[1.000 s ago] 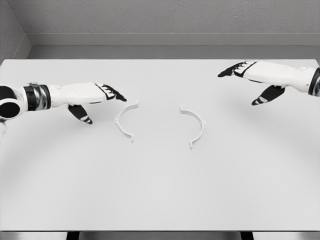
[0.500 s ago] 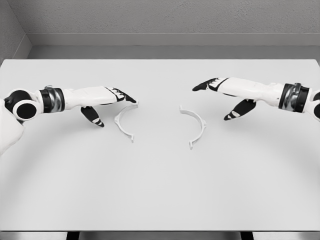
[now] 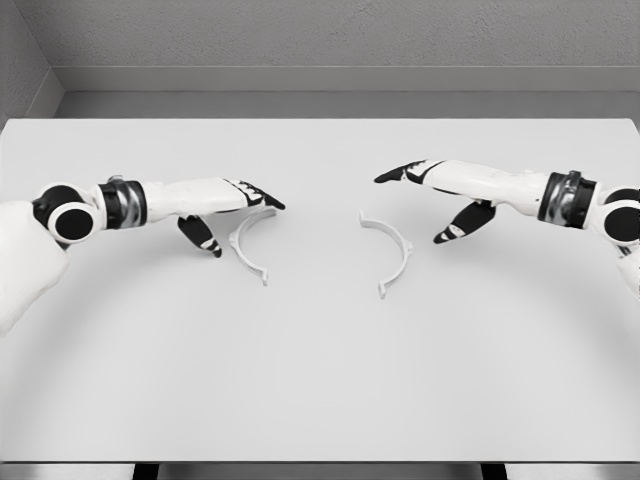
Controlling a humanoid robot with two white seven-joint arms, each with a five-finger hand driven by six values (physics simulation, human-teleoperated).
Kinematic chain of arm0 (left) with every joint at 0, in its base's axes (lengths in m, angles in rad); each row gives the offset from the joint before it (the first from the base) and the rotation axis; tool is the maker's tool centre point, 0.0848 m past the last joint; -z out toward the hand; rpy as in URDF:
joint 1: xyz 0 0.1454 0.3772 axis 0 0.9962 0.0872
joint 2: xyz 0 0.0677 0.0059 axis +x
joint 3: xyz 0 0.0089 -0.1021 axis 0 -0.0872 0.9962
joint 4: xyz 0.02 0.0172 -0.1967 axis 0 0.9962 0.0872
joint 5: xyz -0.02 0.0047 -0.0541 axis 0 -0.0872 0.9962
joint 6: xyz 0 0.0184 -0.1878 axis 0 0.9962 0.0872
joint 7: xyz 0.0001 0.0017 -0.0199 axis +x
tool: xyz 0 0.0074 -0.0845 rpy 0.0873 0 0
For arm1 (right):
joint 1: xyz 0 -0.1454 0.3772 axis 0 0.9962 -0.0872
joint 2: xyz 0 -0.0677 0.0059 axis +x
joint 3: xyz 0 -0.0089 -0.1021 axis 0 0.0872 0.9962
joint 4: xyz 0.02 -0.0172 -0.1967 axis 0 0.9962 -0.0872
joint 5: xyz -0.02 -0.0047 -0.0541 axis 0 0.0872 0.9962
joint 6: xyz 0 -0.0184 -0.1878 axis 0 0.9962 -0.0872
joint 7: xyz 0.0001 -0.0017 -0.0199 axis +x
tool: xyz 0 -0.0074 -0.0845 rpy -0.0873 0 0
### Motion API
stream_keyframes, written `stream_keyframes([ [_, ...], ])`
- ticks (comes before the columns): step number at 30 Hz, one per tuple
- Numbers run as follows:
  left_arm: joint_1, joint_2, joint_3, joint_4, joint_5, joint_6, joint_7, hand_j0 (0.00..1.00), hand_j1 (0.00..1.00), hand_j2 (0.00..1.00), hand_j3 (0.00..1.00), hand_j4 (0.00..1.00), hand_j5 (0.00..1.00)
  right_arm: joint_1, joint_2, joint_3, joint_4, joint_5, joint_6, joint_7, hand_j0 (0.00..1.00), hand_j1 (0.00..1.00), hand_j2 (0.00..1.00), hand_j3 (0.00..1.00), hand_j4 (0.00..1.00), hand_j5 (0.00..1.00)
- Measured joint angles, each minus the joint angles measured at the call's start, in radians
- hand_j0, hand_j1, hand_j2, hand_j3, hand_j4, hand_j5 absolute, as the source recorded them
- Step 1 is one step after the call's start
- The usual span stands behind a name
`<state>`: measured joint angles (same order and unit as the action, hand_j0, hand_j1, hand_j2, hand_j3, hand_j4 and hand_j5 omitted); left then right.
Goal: Assemble PVC drainage pipe clamps
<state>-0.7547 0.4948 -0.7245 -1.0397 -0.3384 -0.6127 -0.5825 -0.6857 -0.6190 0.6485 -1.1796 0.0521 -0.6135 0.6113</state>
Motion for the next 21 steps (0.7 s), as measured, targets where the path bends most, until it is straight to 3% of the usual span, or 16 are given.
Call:
stream_keyframes([
  [13, -0.029, 0.019, 0.006, 0.008, 0.028, 0.0, 0.003, 1.0, 1.0, 1.0, 1.0, 1.0, 1.0, -0.023, 0.076, 0.012, 0.12, 0.01, 0.0, 0.0, 1.0, 1.0, 1.0, 1.0, 1.0, 1.0],
  [16, -0.051, 0.015, 0.013, 0.058, 0.033, 0.0, 0.003, 1.0, 1.0, 1.0, 1.0, 1.0, 1.0, -0.029, 0.088, 0.02, 0.146, 0.011, 0.0, 0.0, 1.0, 1.0, 1.0, 1.0, 1.0, 1.0],
  [21, -0.089, -0.037, 0.085, 0.18, 0.029, 0.0, -0.001, 1.0, 1.0, 1.0, 1.0, 1.0, 1.0, -0.035, 0.099, 0.028, 0.183, 0.012, 0.0, 0.0, 1.0, 1.0, 1.0, 1.0, 1.0, 1.0],
])
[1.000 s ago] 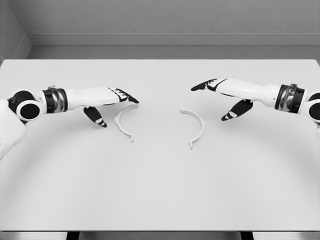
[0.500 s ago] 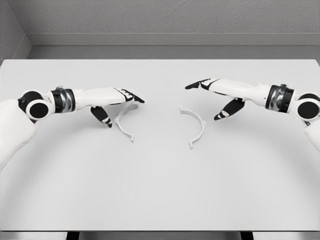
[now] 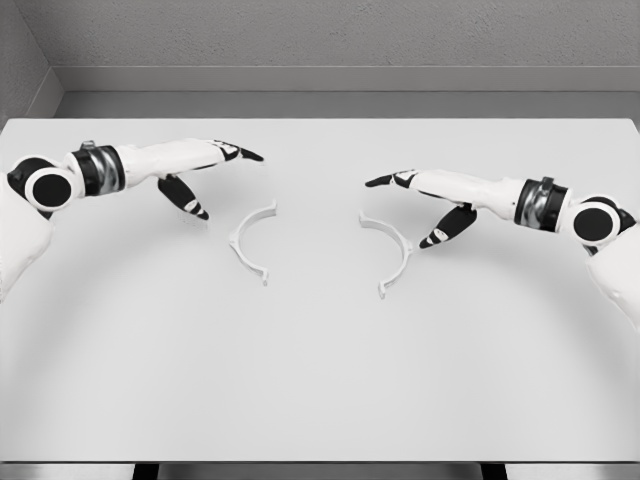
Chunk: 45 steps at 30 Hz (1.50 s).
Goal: Assemble PVC drainage pipe clamps
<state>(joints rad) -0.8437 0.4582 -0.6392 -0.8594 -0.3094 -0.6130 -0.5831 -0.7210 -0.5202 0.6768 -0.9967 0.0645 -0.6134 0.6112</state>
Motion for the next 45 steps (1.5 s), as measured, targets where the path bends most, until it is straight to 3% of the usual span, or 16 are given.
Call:
stream_keyframes([
  [13, -0.003, -0.1, 0.037, 0.078, -0.051, 0.0, -0.003, 1.0, 1.0, 1.0, 1.0, 1.0, 1.0, -0.018, 0.023, 0.002, 0.047, 0.001, 0.0, 0.0, 1.0, 1.0, 1.0, 1.0, 1.0, 1.0],
  [29, -0.034, -0.148, 0.044, 0.035, -0.275, 0.0, 0.021, 1.0, 1.0, 1.0, 1.0, 1.0, 1.0, -0.034, 0.046, 0.002, 0.098, 0.046, 0.0, 0.0, 1.0, 1.0, 1.0, 1.0, 1.0, 1.0],
  [45, -0.028, -0.142, 0.03, 0.029, -0.336, 0.0, 0.03, 1.0, 1.0, 1.0, 1.0, 1.0, 1.0, -0.054, 0.067, 0.049, 0.104, 0.053, 0.0, 0.0, 1.0, 1.0, 1.0, 1.0, 1.0, 1.0],
])
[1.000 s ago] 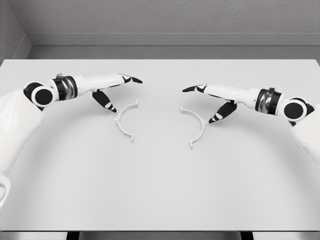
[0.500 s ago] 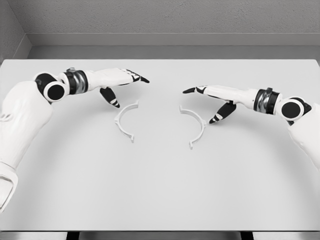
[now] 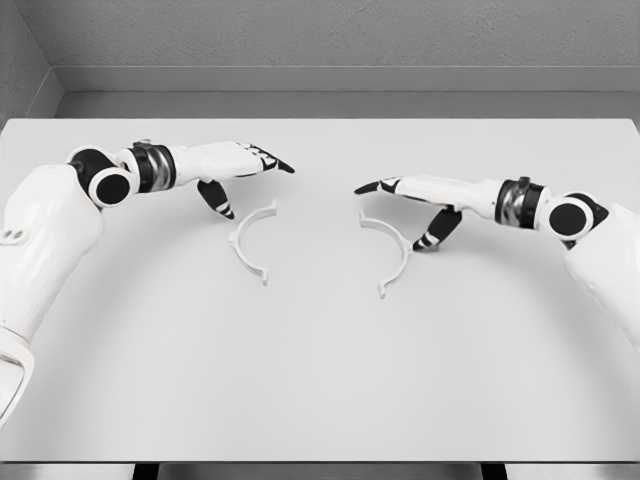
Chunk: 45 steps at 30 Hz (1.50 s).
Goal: Assemble PVC drainage pipe clamps
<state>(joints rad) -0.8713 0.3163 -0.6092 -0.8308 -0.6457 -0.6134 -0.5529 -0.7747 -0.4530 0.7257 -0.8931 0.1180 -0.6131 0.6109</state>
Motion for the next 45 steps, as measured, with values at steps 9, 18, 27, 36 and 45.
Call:
stream_keyframes([
  [9, 0.002, -0.007, -0.009, 0.002, -0.025, 0.0, 0.006, 1.0, 1.0, 1.0, 1.0, 1.0, 1.0, 0.0, 0.007, 0.007, -0.015, -0.001, 0.0, 0.0, 1.0, 1.0, 1.0, 1.0, 1.0, 1.0],
  [18, 0.003, -0.016, -0.027, 0.001, -0.038, 0.001, 0.011, 1.0, 1.0, 1.0, 1.0, 1.0, 1.0, 0.0, 0.014, 0.012, -0.033, -0.003, 0.0, 0.0, 1.0, 1.0, 1.0, 1.0, 1.0, 1.0],
  [27, 0.005, 0.004, -0.037, -0.032, -0.028, 0.0, 0.011, 1.0, 1.0, 1.0, 1.0, 1.0, 1.0, 0.0, 0.029, 0.024, -0.038, -0.006, 0.0, 0.0, 1.0, 1.0, 1.0, 1.0, 1.0, 1.0],
  [36, 0.011, 0.038, -0.034, -0.068, 0.026, 0.0, 0.009, 1.0, 1.0, 1.0, 1.0, 1.0, 1.0, -0.002, 0.044, 0.037, -0.05, -0.01, 0.0, 0.0, 1.0, 1.0, 1.0, 1.0, 1.0, 1.0],
  [45, 0.017, 0.042, -0.035, -0.074, 0.035, 0.0, 0.009, 1.0, 1.0, 1.0, 1.0, 1.0, 1.0, -0.009, 0.054, 0.054, -0.057, -0.012, 0.0, 0.0, 1.0, 1.0, 1.0, 1.0, 1.0, 1.0],
])
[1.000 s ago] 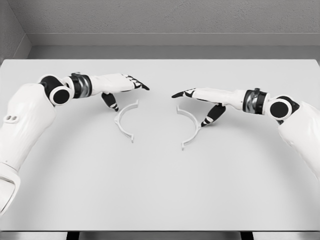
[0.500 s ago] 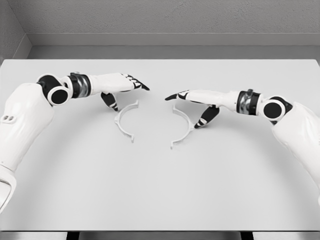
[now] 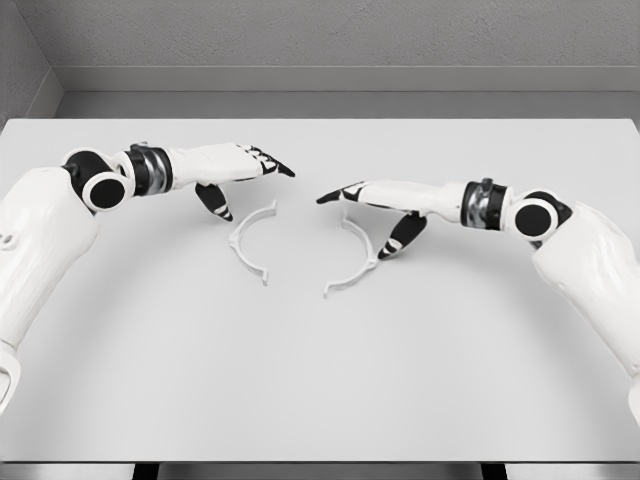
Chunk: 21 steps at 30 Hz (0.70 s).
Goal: Assemble PVC drainage pipe clamps
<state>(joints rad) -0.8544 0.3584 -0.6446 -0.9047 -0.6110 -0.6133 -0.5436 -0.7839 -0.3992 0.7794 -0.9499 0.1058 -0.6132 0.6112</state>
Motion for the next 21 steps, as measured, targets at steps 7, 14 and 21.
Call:
stream_keyframes([
  [7, 0.0, -0.003, -0.003, 0.001, 0.0, 0.0, 0.0, 1.0, 1.0, 1.0, 1.0, 1.0, 1.0, -0.012, 0.006, 0.007, 0.0, -0.001, 0.0, 0.0, 1.0, 1.0, 1.0, 1.0, 1.0, 1.0],
  [14, 0.0, -0.008, -0.006, 0.001, 0.001, 0.0, 0.0, 1.0, 1.0, 1.0, 1.0, 1.0, 1.0, -0.02, 0.016, 0.027, 0.0, -0.002, 0.0, 0.0, 1.0, 1.0, 1.0, 1.0, 1.0, 1.0],
  [21, 0.006, -0.01, -0.007, 0.001, 0.0, 0.0, 0.0, 1.0, 1.0, 1.0, 1.0, 1.0, 1.0, -0.025, -0.002, -0.008, 0.023, -0.001, 0.0, 0.0, 1.0, 1.0, 1.0, 1.0, 1.0, 1.0],
])
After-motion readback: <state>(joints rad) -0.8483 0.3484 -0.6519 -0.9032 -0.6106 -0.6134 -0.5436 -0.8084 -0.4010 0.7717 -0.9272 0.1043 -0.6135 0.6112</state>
